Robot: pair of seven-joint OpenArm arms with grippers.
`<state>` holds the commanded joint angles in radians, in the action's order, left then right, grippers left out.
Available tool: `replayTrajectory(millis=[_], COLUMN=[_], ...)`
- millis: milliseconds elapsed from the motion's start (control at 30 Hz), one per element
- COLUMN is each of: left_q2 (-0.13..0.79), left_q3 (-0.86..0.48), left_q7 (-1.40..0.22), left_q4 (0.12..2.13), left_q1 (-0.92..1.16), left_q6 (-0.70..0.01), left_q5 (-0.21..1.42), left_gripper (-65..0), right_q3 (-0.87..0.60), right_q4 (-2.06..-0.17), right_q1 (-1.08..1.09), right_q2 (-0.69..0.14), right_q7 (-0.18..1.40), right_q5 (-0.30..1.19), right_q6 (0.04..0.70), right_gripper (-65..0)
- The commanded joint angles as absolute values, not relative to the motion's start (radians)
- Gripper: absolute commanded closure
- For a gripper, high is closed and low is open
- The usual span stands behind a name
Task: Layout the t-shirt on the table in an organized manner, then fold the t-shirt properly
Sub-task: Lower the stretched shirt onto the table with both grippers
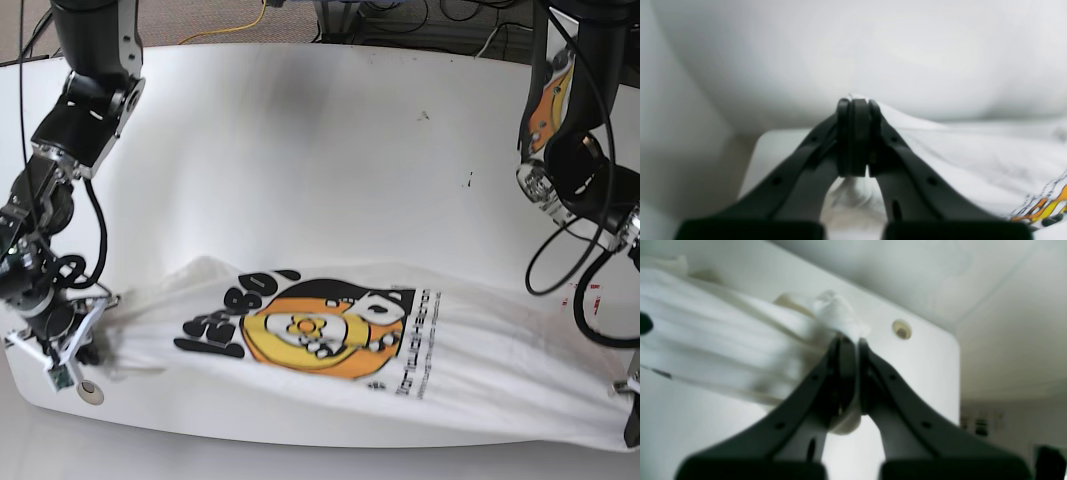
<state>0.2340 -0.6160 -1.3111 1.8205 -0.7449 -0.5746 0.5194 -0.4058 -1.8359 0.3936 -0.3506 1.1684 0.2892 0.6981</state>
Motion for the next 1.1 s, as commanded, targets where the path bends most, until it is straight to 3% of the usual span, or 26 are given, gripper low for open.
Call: replayTrajectory(millis=[467,1100], left_q2=[0.28,0.314], left_q3=[-0.854,-0.901], left_q7=[-1.307,-1.305], left_q4=[1.853,1.847], left_q1=[-0.143,0.17], left_q6=[-0.575,-0.576], left_q5=[0.734,0.766], left_gripper=[-0.8,-1.0], right_q3=[-0.499,-0.507], right_q4=[-1.933,-1.929], right_q1=[-0.008,-0.191], right_q2=[-0.234,-0.189], right_q7=[1.119,1.11], right_q5=[0.288,0.282], right_q6=[0.698,0.698], right_gripper=[0.0,-0.2])
